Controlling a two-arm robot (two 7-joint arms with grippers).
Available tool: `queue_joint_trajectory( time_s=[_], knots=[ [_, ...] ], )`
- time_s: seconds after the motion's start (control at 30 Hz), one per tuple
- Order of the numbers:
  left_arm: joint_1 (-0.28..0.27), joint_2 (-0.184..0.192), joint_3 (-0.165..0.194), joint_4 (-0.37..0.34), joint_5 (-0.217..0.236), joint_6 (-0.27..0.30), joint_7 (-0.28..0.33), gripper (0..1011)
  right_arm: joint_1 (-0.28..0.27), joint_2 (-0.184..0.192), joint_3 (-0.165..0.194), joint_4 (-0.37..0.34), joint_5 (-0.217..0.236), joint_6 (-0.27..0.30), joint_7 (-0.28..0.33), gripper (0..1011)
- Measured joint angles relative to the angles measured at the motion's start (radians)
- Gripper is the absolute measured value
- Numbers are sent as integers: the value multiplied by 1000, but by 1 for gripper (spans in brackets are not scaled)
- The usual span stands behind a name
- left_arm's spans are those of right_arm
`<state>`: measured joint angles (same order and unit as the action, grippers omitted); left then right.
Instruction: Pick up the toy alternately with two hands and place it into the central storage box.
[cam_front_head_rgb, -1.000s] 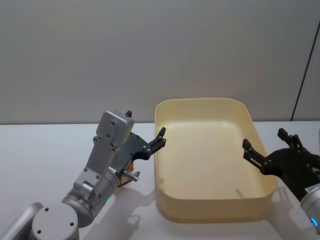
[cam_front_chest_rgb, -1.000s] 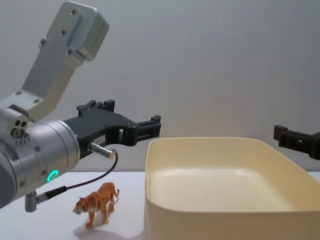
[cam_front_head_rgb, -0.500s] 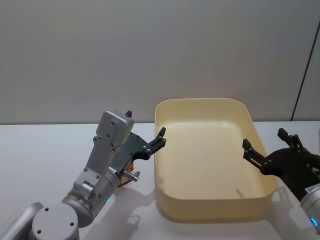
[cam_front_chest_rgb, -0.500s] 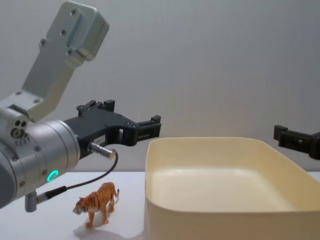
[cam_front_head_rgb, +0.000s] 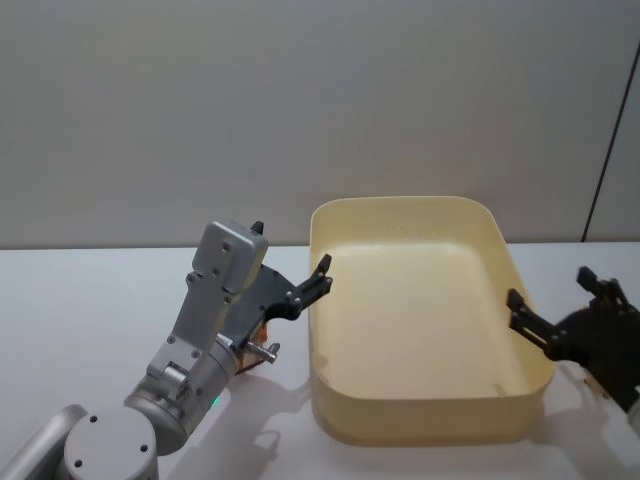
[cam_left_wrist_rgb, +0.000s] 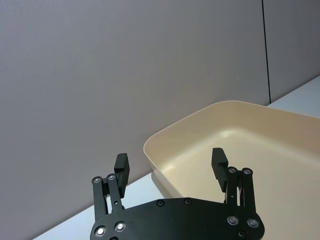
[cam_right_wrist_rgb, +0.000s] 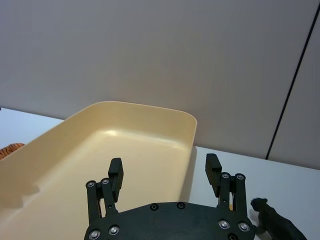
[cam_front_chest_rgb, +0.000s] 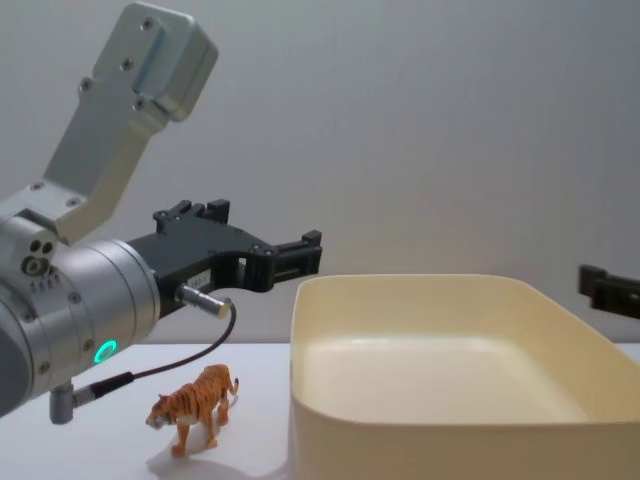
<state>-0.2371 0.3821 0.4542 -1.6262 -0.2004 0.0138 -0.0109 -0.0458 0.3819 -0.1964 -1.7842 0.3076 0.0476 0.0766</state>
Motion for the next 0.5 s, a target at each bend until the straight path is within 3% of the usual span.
queue_joint_trajectory(
  time_s=[0.5],
  knots=[
    [0, 0, 0, 0, 0, 0, 0, 1001, -135, 107, 80, -60, 84, 6, -51, 1001]
  ],
)
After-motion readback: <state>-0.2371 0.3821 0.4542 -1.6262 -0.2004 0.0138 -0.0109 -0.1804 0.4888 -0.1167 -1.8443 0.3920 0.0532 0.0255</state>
